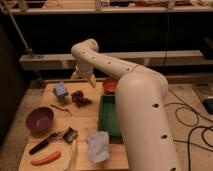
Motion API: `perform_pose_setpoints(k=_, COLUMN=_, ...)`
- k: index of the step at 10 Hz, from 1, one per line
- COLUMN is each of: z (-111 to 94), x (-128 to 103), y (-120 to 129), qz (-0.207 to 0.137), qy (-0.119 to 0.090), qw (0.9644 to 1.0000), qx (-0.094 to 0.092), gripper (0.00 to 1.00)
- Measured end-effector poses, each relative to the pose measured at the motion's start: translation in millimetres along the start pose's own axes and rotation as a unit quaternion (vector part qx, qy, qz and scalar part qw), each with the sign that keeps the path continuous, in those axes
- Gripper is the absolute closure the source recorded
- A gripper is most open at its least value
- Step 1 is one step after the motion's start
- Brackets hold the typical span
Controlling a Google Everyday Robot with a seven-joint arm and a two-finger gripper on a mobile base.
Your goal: Place fork in red bowl
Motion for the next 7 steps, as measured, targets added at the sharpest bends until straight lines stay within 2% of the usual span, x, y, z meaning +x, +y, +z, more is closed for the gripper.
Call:
perform_pose_setpoints(k=5, z=-0.6, x=0.4, y=-0.2, qz=-0.001, qy=-0.002, qw=1.0, qx=-0.001, gripper=0.2)
perform_pose_setpoints(k=6, z=0.8, x=2.8, y=-1.5, qz=-0.016, qy=-0.016, qw=0.9996, qx=-0.015, gripper=0.2)
perform_pose_setpoints(k=7, z=0.7, x=1.8, y=-11.6, qz=-0.063, qy=-0.043, qw=0.9967, qx=-0.029, gripper=0.2)
